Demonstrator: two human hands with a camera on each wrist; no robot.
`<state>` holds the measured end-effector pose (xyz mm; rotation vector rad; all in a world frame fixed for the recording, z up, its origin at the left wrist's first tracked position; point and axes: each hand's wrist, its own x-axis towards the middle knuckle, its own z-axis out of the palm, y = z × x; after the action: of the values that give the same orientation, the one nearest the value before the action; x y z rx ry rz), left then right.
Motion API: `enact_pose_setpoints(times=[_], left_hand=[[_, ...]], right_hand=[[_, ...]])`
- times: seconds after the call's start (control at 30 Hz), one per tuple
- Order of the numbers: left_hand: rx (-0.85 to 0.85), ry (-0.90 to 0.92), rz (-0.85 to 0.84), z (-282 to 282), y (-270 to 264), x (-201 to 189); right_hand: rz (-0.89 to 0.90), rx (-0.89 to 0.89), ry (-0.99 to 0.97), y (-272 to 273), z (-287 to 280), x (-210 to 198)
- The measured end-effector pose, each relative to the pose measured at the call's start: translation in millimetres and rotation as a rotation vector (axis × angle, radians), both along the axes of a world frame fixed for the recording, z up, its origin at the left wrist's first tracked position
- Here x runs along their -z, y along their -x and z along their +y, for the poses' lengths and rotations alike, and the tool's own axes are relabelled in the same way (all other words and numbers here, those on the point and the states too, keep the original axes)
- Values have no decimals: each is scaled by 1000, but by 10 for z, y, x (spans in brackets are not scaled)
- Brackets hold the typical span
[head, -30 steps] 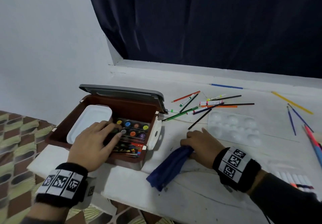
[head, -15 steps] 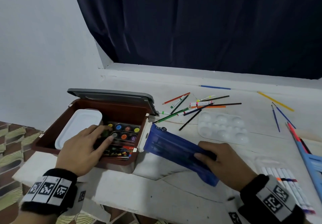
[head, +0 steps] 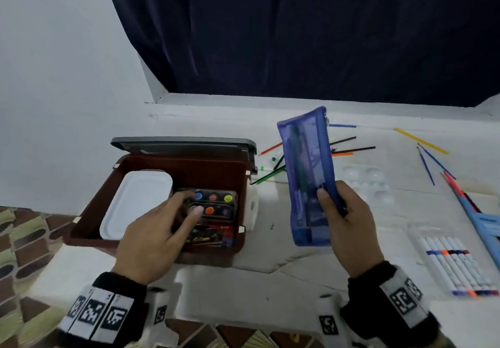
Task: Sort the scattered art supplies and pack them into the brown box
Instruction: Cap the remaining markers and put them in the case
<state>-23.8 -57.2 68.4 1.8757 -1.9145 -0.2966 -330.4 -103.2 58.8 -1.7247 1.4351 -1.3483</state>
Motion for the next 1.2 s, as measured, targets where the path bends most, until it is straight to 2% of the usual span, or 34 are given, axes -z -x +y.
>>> enact_pose_setpoints(times=[0.13,0.2,0.27,0.33,0.43,0.57,0.8,0.9,1.0,1.2], left_hand=[[88,25,461,-4,-138,-162],[108,90,487,-15,-311,-241],[126,152,327,-45,-592,-259],[169,154,87,-115,-931,-250],[318,-50,-156,-277,-1325,-208],[467,-305,-398,-477,-1481,-201],[655,-332,-541,-758,-1619,-205],[674,-291,-607,-760,-1627,-177],[690,-236,-622,-737,-1621,-156],[825,-127,-573,-746,-1659,-171]], right_hand=[[-76,-47,122,-417,59,-238],[-77,-143,141,-597,52,-388],[-29,-244,130,-772,17,-516],[112,-289,152,-948,-43,-588],[338,-277,202,-1207,-131,-621],[778,-187,134,-1464,-222,-708],[1171,-115,-44,-1667,-264,-1017],[1280,-202,-80,-1702,-221,-1028],[1317,-284,-77,-1725,-201,-997],[1340,-291,13,-1681,-207,-988]])
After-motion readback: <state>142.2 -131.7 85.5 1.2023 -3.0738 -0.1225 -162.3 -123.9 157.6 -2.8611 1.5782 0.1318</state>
